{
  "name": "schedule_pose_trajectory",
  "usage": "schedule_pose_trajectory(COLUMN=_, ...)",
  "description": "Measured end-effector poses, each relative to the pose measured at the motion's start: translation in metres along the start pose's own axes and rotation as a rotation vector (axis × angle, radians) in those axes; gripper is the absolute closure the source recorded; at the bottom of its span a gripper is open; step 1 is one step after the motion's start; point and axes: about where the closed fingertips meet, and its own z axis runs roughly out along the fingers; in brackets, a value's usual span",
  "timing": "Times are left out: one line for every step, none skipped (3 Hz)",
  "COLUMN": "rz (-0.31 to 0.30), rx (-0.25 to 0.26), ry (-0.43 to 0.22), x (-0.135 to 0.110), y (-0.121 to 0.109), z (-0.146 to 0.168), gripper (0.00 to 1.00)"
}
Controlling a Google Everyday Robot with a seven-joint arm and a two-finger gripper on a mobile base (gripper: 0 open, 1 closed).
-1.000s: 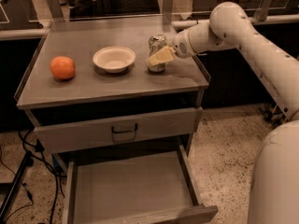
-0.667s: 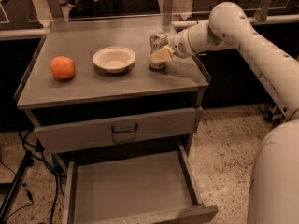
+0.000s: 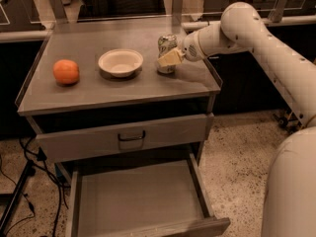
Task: Place 7up can into middle drawer
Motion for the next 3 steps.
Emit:
schedule_pose_trajectory(rz=-0.008, rx=0.006, ry=-0.013, x=-0.002, y=0.012, z=-0.017, gripper=1.0)
schedule_pose_trajectory(rz=-0.015, rx=0.023, ry=-0.037, x=-0.001, y=0.039, z=-0.055, gripper=1.0)
schedule_pose_trajectory(rz=-0.004, rx=0.027, ry=-0.037, x=0.011, y=0.063, z=-0.084, gripper=1.0)
